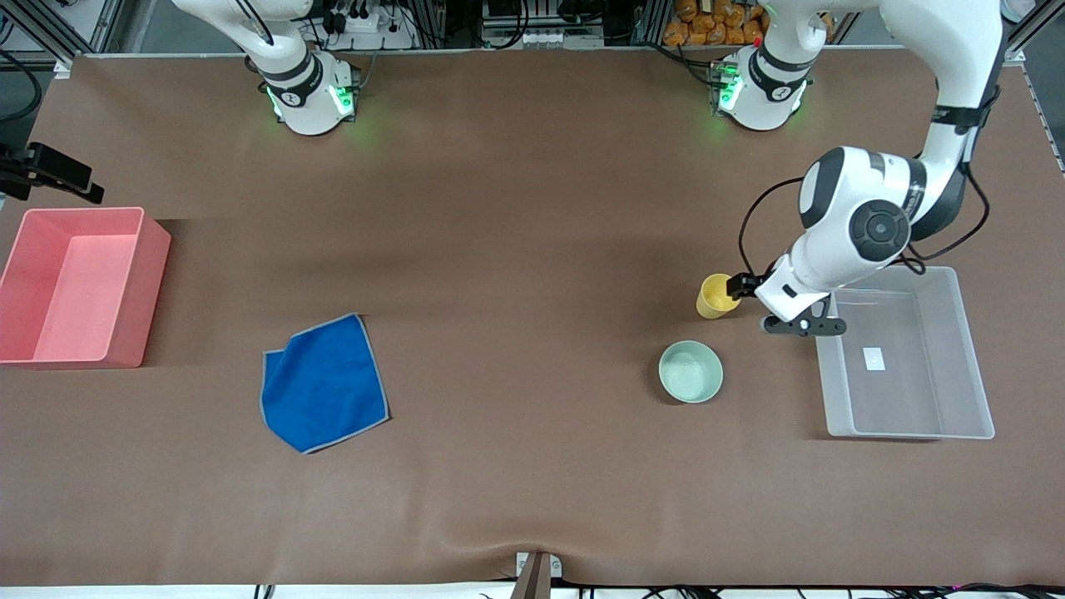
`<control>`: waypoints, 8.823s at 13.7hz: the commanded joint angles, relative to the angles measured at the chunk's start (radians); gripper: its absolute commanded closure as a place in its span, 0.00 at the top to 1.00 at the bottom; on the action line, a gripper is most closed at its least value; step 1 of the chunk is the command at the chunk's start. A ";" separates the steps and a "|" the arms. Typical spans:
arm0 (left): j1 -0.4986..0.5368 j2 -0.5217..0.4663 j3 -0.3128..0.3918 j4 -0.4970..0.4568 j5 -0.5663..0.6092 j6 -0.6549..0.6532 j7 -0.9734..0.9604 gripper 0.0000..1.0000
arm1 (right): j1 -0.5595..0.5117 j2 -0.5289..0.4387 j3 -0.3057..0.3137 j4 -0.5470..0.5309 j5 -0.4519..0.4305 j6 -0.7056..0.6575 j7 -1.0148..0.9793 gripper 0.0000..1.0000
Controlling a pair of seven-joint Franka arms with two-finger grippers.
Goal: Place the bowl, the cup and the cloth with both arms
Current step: 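Reach the left gripper to the yellow cup and grasp it, then carry the yellow cup into the clear bin while the right gripper lowers, then release the cup in the clear bin with the left gripper, then grasp the blue cloth with the right gripper while the left gripper grasps the bowl, then carry the cloth into the pink bin while the left gripper carries the bowl, then release the bowl in the clear bin and the cloth in the pink bin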
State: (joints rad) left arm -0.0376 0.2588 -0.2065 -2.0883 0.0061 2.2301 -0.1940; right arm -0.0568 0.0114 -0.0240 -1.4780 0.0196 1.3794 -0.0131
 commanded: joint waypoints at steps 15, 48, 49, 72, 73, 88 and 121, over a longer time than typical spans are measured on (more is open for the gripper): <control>0.007 0.011 -0.001 -0.070 -0.003 0.126 0.004 0.00 | 0.051 0.336 -0.019 0.033 0.009 0.164 0.039 1.00; 0.512 -0.006 -0.160 0.260 0.026 -0.122 0.473 1.00 | 0.089 0.559 -0.019 0.051 0.106 0.369 0.151 1.00; 0.509 0.008 -0.216 0.272 0.025 -0.122 0.467 1.00 | 0.098 0.591 -0.019 0.051 0.109 0.403 0.153 1.00; 0.121 0.480 -0.157 0.448 0.140 0.102 0.240 0.64 | 0.109 0.707 -0.017 -0.180 0.123 0.707 0.196 0.73; 0.120 0.493 -0.157 0.450 0.140 0.114 0.240 0.58 | 0.112 0.707 -0.017 -0.180 0.123 0.705 0.196 0.36; 0.254 0.237 -0.157 0.464 0.184 -0.130 0.269 0.00 | 0.143 0.495 -0.019 -0.177 0.106 0.549 0.191 0.00; 0.561 0.471 -0.128 0.539 0.201 0.072 0.294 0.00 | -0.127 0.099 -0.014 -0.103 -0.049 0.110 -0.352 1.00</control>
State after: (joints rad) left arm 0.5393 0.7201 -0.3454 -1.5602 0.1795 2.2945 0.1541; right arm -0.1959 0.1964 -0.0296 -1.4893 -0.0447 1.4795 -0.3953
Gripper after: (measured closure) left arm 0.969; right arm 0.000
